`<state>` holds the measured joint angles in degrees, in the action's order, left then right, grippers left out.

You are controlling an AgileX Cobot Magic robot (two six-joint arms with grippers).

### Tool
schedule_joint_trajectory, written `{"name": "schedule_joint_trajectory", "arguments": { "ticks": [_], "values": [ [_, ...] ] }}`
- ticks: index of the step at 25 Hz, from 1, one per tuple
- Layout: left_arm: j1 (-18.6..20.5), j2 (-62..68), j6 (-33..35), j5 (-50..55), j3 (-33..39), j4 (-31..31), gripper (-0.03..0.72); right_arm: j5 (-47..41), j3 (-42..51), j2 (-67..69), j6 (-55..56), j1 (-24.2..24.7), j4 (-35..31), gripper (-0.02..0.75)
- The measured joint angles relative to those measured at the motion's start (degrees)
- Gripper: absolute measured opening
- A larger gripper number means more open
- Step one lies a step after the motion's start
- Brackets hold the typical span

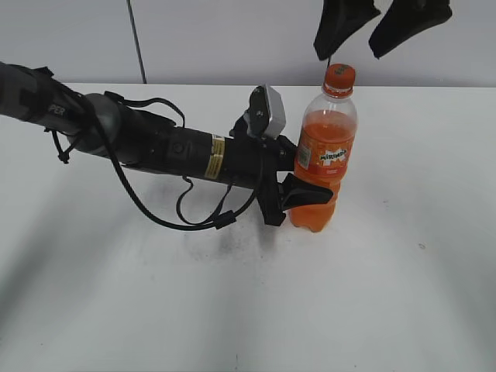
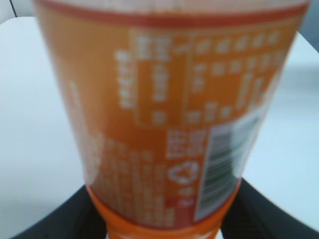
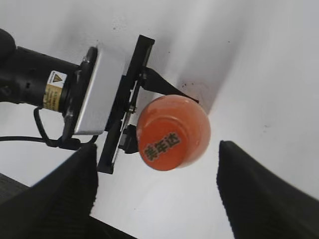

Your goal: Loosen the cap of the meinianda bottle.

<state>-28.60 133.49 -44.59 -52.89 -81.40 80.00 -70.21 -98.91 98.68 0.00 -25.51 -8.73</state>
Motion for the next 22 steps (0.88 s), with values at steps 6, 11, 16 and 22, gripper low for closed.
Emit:
{"name": "schedule_joint_trajectory", "arguments": {
  "ticks": [6,11,16,22],
  "values": [
    [0.0,0.0,0.0,0.0,0.0,0.0,0.382,0.0,0.0,2.8,0.7,0.0,0.6,0.516],
    [0.0,0.0,0.0,0.0,0.0,0.0,0.382,0.0,0.0,4.8,0.8,0.0,0.6,0.457],
    [0.0,0.0,0.0,0.0,0.0,0.0,0.382,0.1,0.0,4.8,0.0,0.0,0.6,0.269],
    [0.0,0.0,0.0,0.0,0.0,0.0,0.382,0.1,0.0,4.8,-15.0,0.0,0.5,0.269]
  ]
}}
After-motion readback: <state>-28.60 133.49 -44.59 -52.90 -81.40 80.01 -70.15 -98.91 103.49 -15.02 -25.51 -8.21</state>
